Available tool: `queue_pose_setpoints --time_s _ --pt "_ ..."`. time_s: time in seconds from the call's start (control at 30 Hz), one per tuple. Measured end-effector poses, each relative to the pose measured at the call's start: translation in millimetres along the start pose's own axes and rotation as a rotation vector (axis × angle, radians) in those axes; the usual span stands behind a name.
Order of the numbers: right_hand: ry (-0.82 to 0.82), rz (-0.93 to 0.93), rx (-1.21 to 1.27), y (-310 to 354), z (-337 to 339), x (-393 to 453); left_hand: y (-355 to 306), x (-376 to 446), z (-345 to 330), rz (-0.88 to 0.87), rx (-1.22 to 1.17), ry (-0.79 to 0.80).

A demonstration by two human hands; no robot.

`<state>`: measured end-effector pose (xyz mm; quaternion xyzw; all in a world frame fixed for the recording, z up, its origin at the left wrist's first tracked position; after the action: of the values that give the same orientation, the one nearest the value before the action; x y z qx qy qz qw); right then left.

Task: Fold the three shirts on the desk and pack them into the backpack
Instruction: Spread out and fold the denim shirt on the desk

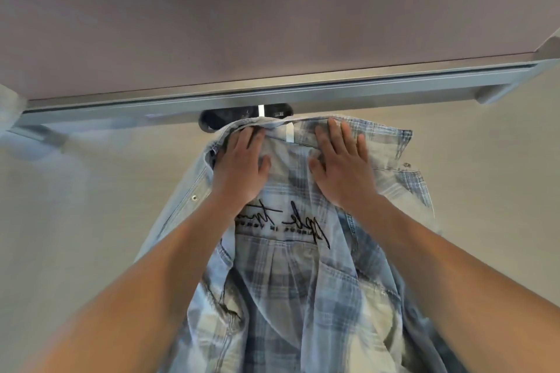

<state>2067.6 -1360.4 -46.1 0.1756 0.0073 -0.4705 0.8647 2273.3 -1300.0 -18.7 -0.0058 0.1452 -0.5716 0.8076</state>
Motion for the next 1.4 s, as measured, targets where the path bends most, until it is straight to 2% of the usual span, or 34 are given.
queue_pose_setpoints --time_s 0.3,0.43,0.6,0.7,0.8,0.9,1.13,1.3,1.4 --pt "-0.057 -0.096 -0.092 26 0 -4 -1 -50 0 0.052 -0.007 0.066" --pt "-0.071 0.095 -0.046 67 2 -16 12 -91 10 0.075 0.002 0.026" --pt "0.047 0.291 0.012 113 -17 -15 56 -117 5 0.133 -0.015 -0.023" --pt "0.099 0.315 -0.028 131 -27 -4 74 -118 4 0.147 -0.06 -0.008" --pt "0.059 0.319 -0.085 141 -28 8 85 -106 9 0.176 -0.084 0.006" --pt "0.011 0.359 -0.016 149 -23 22 97 -85 11 0.189 -0.009 0.013" --pt "0.001 0.294 0.147 157 -19 58 106 -50 19 0.208 0.013 -0.061" --pt "0.0 0.244 0.082 158 -25 78 106 -71 12 0.189 -0.02 -0.096" --pt "-0.011 0.217 0.075 162 -25 82 111 -89 3 0.218 -0.056 -0.063"
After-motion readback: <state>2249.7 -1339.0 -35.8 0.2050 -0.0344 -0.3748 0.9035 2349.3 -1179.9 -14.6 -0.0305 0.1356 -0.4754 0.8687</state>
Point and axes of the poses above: each hand's wrist, its own x-axis towards the middle knuckle, its own z-axis out of the back of the hand, y = z × x, the point moved 4 cm from there along x, towards the middle knuckle, and after that the axes turned 6 degrees about z, right-handed, at the moved point
